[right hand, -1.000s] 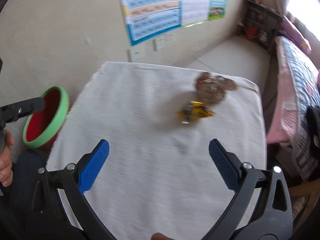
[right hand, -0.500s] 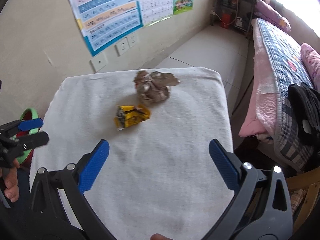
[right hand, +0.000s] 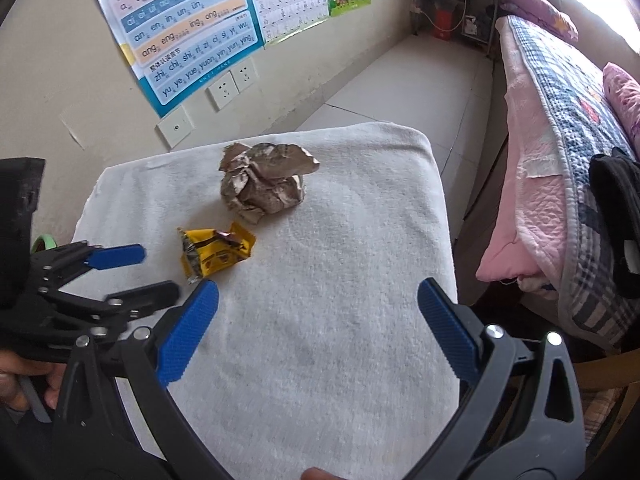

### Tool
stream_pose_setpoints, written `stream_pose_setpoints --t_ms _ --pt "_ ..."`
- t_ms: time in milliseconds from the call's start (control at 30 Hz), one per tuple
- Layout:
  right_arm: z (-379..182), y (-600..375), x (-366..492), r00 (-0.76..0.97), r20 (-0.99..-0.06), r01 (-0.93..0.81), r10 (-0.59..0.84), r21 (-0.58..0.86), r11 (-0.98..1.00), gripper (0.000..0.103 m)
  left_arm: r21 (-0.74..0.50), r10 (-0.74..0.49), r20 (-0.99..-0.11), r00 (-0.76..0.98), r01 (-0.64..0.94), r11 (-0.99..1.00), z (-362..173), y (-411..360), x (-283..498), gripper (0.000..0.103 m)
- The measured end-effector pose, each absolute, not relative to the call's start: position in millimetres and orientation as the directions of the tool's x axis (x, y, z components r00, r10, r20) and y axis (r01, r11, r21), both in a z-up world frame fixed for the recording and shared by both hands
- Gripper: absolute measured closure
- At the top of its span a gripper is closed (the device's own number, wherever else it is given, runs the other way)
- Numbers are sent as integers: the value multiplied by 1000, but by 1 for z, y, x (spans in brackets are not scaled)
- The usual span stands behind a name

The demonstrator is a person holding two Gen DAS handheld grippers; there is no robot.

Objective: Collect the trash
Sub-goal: 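Grasp the gold wrapper with the left tool while the right tool grasps the crumpled brown paper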

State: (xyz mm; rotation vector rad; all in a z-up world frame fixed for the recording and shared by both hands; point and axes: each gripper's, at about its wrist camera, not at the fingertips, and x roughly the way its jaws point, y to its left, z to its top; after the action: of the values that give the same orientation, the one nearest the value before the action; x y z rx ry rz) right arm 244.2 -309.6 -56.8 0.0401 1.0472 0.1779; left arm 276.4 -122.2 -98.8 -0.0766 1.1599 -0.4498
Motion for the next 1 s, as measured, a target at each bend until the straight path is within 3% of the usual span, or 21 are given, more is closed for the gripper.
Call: stream_pose_setpoints --t_ms 167,333,467,1000 --pt "-68 -315 253 474 -863 -108 173 138 985 5 -294 -398 -872 286 343 892 -116 -143 293 43" --pt "-78 -311 260 462 -866 -108 190 158 982 5 -311 -416 -869 267 360 880 -124 -149 299 80" --pt "-81 -306 268 463 -863 -111 203 170 979 5 -343 -450 -851 272 360 867 -122 -139 300 100" --pt "-80 -277 287 478 -845 -120 239 207 971 5 -297 -404 -851 336 326 897 -107 -97 281 101"
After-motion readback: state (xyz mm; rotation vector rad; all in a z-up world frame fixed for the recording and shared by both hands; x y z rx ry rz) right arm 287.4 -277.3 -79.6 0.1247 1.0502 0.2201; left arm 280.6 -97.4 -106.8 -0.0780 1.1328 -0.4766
